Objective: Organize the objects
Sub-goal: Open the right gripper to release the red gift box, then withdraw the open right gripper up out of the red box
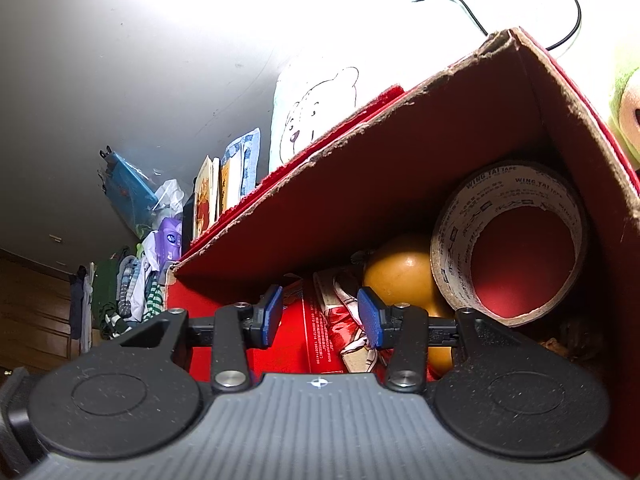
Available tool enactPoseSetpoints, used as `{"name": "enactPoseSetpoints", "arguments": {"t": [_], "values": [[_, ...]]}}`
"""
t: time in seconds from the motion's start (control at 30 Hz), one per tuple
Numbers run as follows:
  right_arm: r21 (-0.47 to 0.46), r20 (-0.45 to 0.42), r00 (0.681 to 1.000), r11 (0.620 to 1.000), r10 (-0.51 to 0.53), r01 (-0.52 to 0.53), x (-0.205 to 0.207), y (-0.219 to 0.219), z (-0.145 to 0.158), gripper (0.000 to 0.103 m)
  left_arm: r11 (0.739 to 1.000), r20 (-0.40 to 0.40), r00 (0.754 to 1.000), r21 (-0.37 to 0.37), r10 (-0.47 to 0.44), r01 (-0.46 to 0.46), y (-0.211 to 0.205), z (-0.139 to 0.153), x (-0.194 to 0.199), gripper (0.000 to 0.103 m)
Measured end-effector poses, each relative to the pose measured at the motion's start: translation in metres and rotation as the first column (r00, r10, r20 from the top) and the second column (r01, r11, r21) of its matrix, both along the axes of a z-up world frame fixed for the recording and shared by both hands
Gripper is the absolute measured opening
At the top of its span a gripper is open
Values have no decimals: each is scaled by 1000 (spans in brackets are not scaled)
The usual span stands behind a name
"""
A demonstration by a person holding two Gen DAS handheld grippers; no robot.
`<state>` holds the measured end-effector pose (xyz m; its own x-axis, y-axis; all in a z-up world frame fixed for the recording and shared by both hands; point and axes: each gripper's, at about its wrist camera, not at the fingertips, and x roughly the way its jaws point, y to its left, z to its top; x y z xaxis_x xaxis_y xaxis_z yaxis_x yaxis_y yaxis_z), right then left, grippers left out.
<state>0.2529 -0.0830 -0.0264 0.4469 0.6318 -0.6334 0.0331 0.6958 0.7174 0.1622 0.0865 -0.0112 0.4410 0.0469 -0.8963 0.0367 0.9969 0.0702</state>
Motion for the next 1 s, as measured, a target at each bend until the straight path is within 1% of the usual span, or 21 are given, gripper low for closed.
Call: {"name": "enactPoseSetpoints", "arguments": {"t": [0.1, 0.17, 0.23, 0.43, 0.67, 0.8, 1.0], "values": [[-37, 14, 1000, 999, -6, 7, -2, 1, 3, 46, 1000, 27, 1000, 18, 2, -2, 1, 5, -6, 82], [-75, 33, 999, 997, -8, 10, -5, 4, 7, 46, 999, 51, 999, 43, 3, -5, -1, 10, -10, 87], [-121, 45, 999, 993, -8, 13, -7, 5, 11, 46, 998, 73, 997, 63, 5, -10, 1, 17, -12, 88], [-239, 84, 996, 971, -10, 30, -19, 2, 17, 46, 997, 100, 995, 64, 27, -34, 9, 27, -17, 88], [-326, 137, 991, 945, 13, 33, -36, 0, 22, 46, 994, 99, 994, 92, 49, -59, 10, 32, -22, 89], [-362, 156, 988, 931, 20, 38, -43, 1, 24, 46, 992, 117, 992, 110, 47, -60, 8, 39, -29, 91], [-407, 193, 981, 912, 34, 48, -59, 4, 30, 46, 991, 143, 989, 117, 41, -58, 6, 46, -40, 91]]}}
